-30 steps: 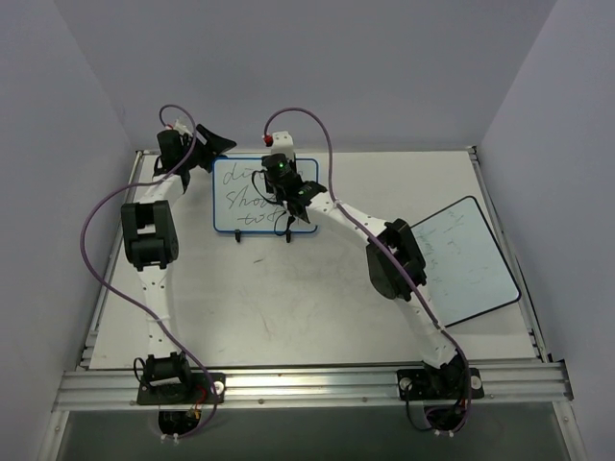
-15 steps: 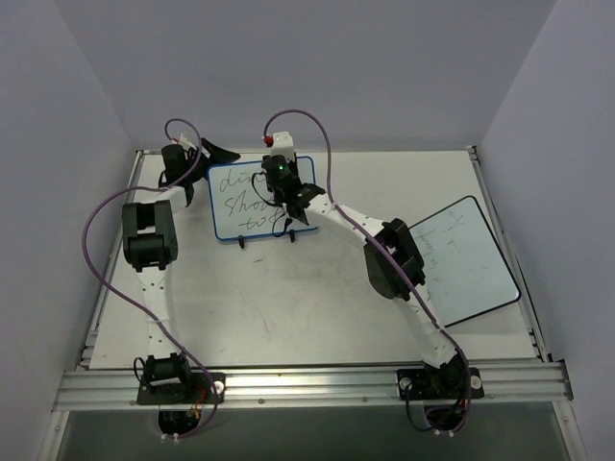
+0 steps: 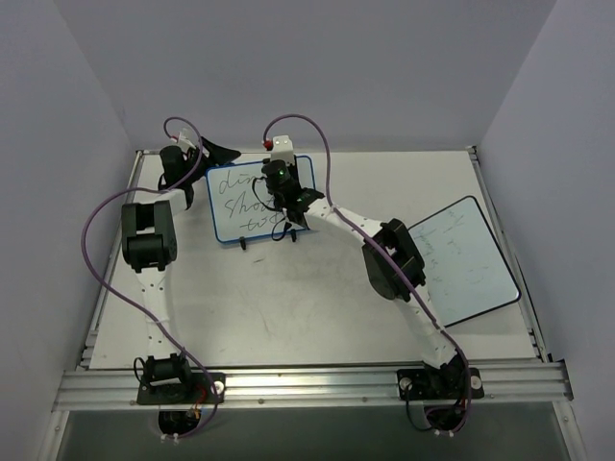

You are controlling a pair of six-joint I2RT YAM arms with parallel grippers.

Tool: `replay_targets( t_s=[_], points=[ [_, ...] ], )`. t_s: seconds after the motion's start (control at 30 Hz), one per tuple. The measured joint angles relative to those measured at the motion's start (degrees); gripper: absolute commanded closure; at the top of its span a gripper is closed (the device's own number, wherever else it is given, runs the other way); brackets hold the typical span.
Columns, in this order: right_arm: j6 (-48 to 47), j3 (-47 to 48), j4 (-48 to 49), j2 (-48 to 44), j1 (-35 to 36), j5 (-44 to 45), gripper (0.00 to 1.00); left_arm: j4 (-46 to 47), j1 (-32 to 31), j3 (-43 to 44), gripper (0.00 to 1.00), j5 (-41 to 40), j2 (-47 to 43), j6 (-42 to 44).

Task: Erase the whiteboard

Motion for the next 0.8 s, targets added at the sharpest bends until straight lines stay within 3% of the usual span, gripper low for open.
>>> replay_targets(
  t_s=[0.3,0.8],
  points=[
    [0.0,0.02,0.48,0.0,0.37,-3.8,0.94,6.03,-0.07,-0.59,0.24,2.64,0.0,-2.23],
    [-0.35,6.21,-1.53,3.26,4.22,-7.65,0.94,7.82,-0.11,-0.68,0.24,4.0,0.0,-3.04]
  ],
)
